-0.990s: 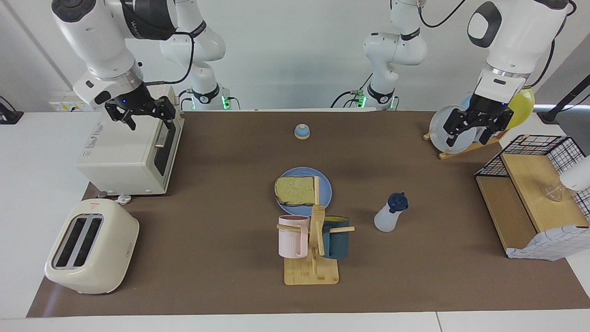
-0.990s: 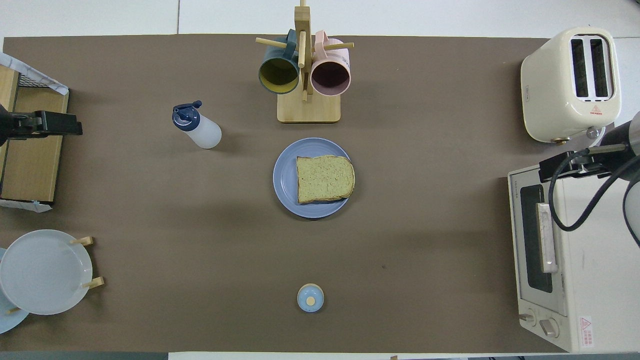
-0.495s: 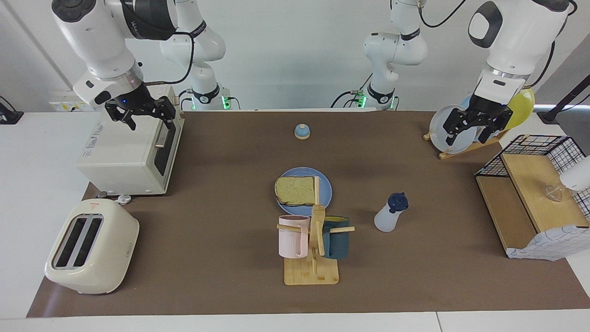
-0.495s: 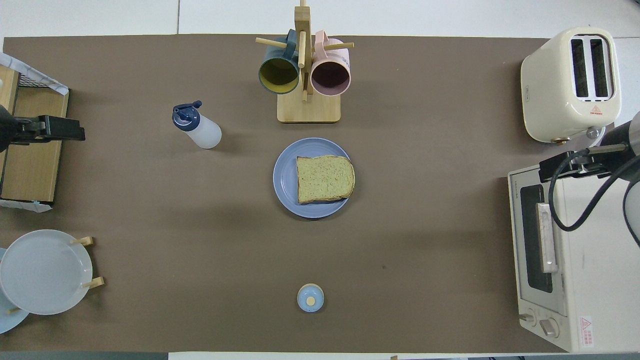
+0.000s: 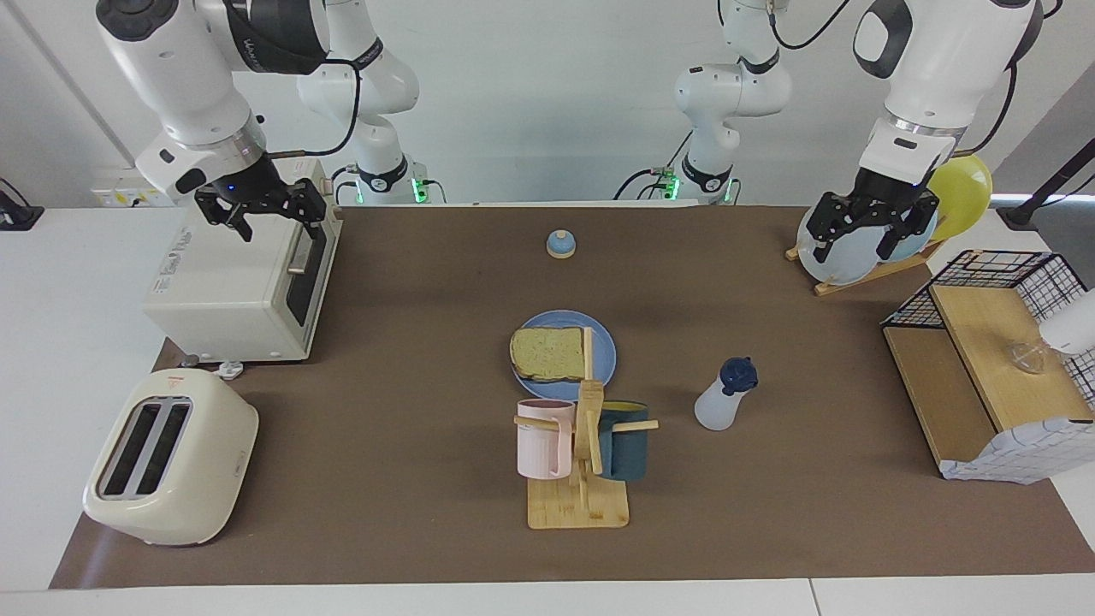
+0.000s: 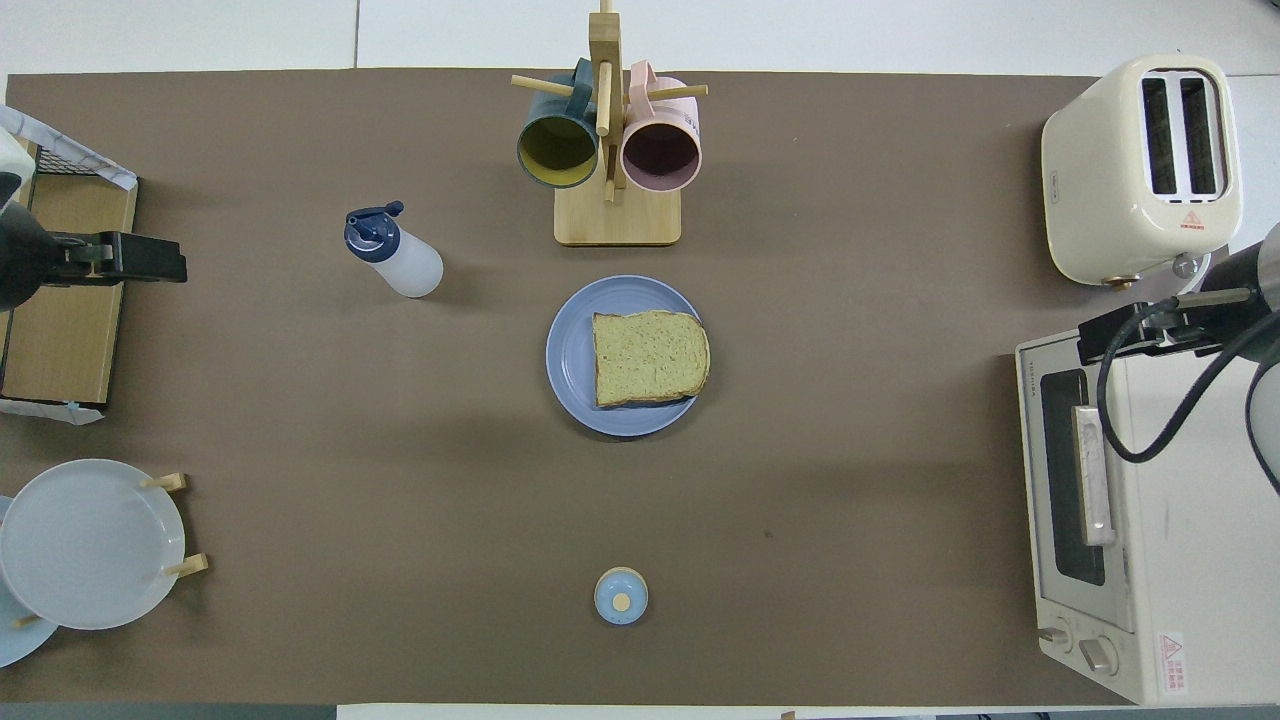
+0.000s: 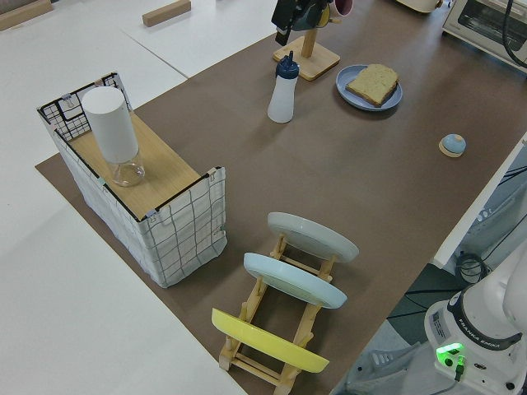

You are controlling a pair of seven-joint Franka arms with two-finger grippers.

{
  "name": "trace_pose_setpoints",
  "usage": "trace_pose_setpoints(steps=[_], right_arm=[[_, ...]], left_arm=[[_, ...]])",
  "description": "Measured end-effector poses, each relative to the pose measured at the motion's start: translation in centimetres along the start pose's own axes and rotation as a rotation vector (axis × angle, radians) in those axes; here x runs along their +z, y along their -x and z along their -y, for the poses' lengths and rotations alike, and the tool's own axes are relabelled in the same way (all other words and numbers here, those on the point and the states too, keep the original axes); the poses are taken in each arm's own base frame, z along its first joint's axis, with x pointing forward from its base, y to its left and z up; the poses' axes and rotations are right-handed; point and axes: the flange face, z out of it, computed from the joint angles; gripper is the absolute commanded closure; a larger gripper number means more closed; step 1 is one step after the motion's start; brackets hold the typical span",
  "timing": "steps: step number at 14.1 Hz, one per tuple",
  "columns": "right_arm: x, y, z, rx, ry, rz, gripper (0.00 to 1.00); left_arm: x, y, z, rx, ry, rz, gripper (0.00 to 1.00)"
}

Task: Put bread on plate and add seasoning

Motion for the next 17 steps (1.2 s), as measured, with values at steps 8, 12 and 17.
trace_pose_setpoints(steps=[8,12,17], right_arm=[[0.0,0.0,0.0,0.0,0.0,0.0,0.0],[0.0,0.0,0.0,0.0,0.0,0.0,0.0],[0.0,0.0,0.0,0.0,0.0,0.0,0.0]], left_arm=[[3.2,0.5,0.6,0.05,-0.001,0.095,0.0],[0.6,0.2,1.8,0.042,0.012,0.119,0.0],[-0.6,0.1,1.3,0.052,0.012,0.14,0.0]])
